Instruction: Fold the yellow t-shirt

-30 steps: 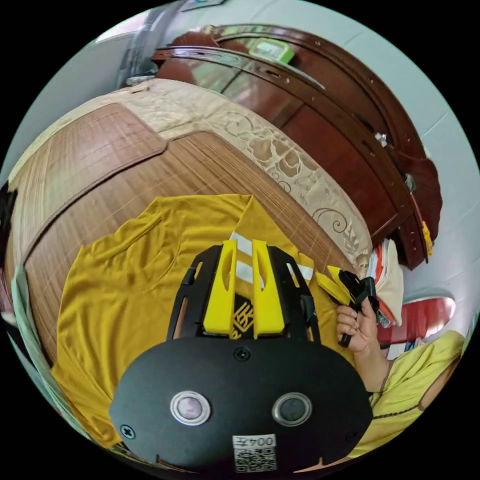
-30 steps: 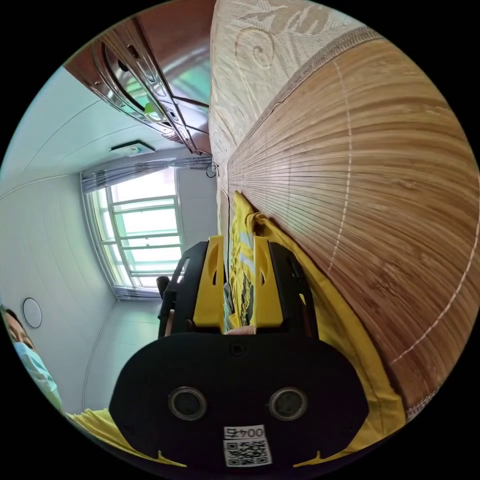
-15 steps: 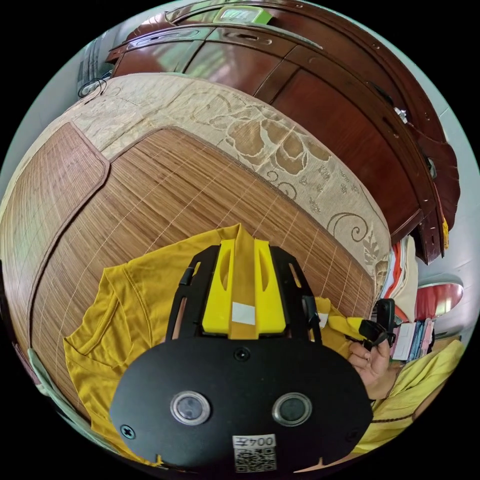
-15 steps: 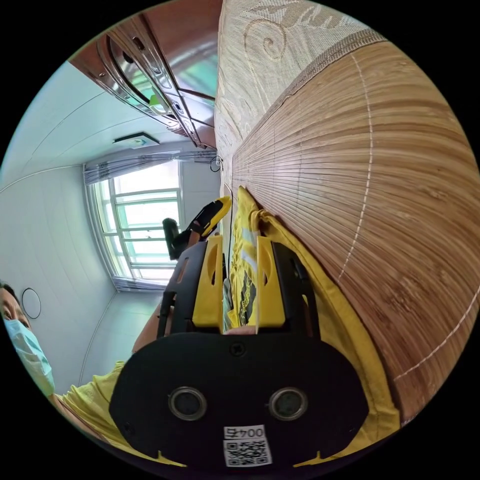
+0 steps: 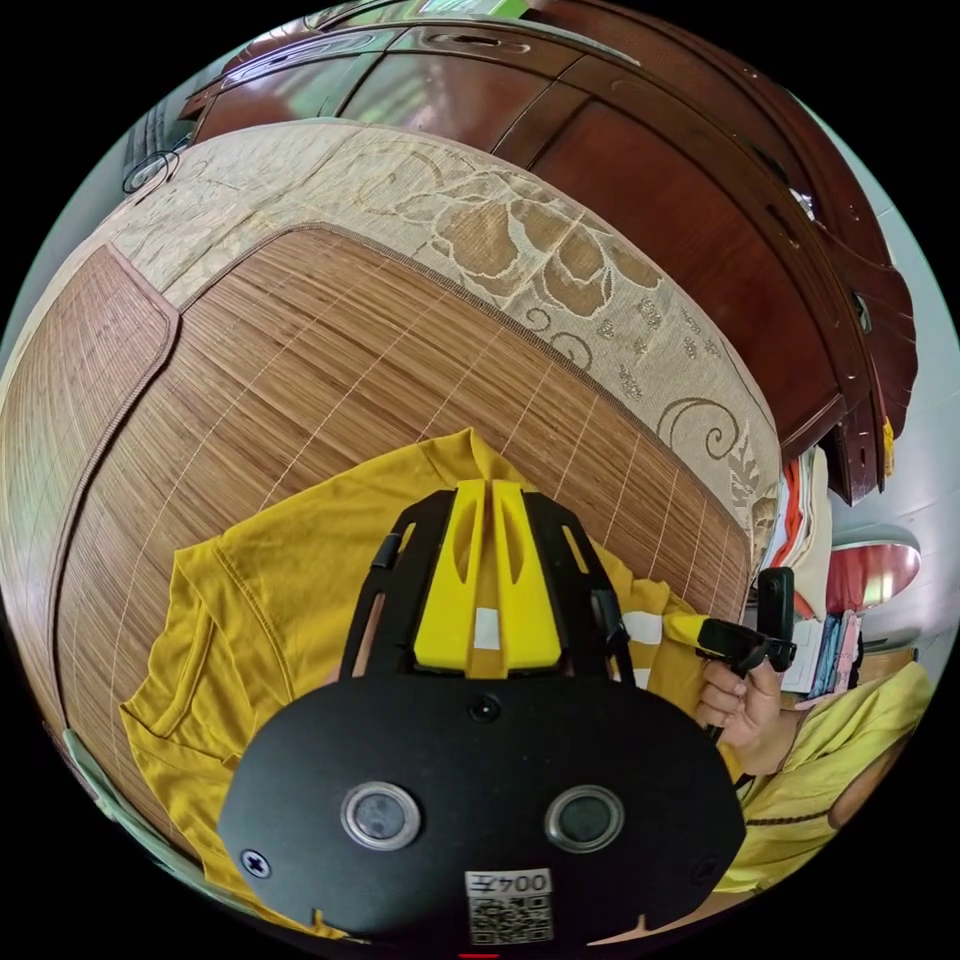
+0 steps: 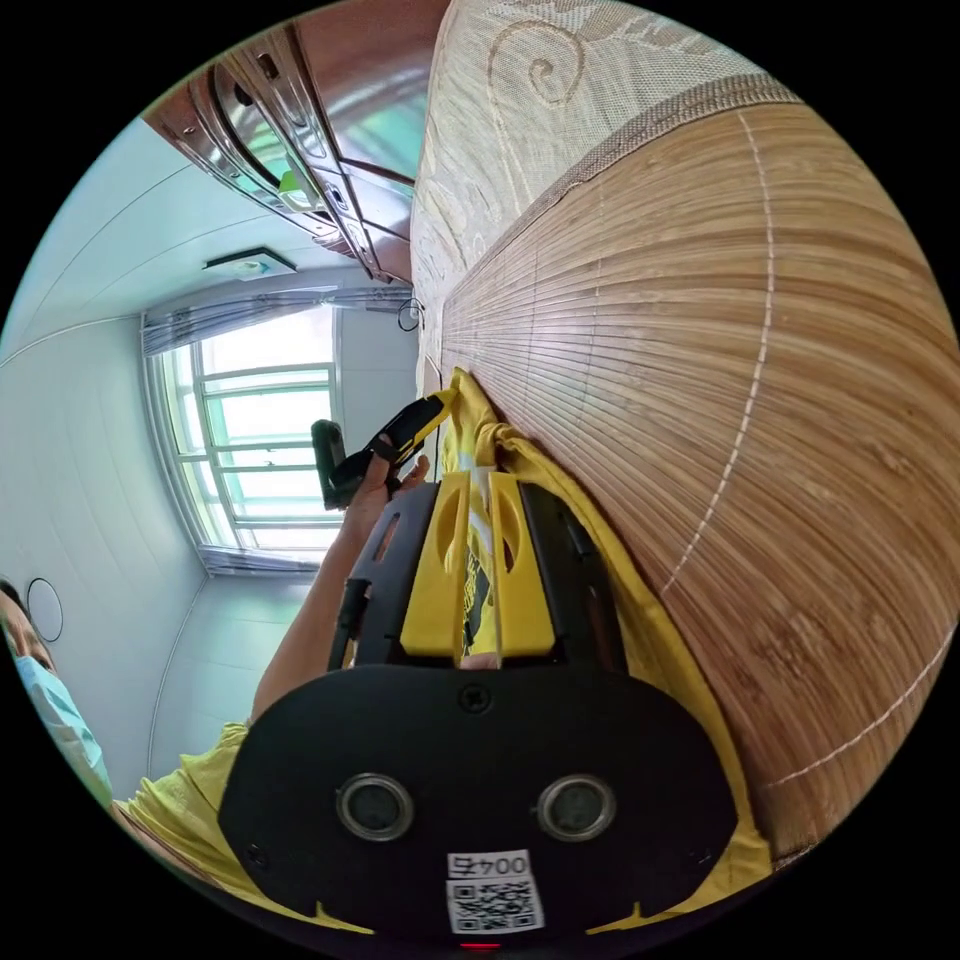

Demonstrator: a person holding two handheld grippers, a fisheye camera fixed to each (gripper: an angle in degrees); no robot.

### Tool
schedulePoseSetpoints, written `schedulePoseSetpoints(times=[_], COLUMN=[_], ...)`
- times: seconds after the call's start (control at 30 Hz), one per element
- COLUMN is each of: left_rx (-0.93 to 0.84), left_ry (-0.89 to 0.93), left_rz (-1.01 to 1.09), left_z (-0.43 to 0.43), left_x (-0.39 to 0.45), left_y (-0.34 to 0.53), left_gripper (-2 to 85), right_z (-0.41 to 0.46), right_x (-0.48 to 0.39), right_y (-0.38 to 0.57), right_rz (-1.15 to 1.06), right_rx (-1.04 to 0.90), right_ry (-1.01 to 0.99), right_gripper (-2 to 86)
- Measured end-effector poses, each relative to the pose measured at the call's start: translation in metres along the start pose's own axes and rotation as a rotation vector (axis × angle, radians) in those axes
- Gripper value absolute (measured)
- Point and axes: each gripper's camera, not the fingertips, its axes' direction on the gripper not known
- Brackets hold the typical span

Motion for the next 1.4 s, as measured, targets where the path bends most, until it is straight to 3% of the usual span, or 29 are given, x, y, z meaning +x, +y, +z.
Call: schedulePoseSetpoints(times=[0.2,0.33,0.57,0.73,0.8,1.03,1.4], left_rx=[-0.009,0.012,0.114,0.127,0.14,0.143,0.147], left_ry=[0.007,-0.023,0.032,0.1,0.123,0.146,0.162], left_rz=[-0.017,-0.002,-0.05,-0.141,-0.156,-0.147,-0.177], left_z=[0.018,0.02,0.013,0.033,0.031,0.014,-0.008], left_x=[-0.02,-0.026,-0.048,-0.071,-0.078,-0.083,-0.076], left_y=[0.008,0.012,0.014,0.026,0.031,0.032,0.017], left_gripper=[1.2,0.8,0.7,0.6,0.6,0.5,0.7], right_z=[0.014,0.018,0.009,0.017,0.025,0.052,0.058], right_x=[-0.011,-0.012,-0.025,-0.035,-0.041,-0.064,-0.086], right_y=[0.003,0.004,0.015,0.014,0.012,0.004,-0.005], right_rz=[-0.066,-0.045,-0.047,-0.097,-0.124,-0.182,-0.117], right_rx=[-0.013,-0.011,0.124,0.12,0.096,0.047,0.139], right_ry=[0.016,0.082,0.151,0.06,0.08,0.144,0.162], right_gripper=[7.5,0.9,-0.4,2.9,7.1,8.2,0.0])
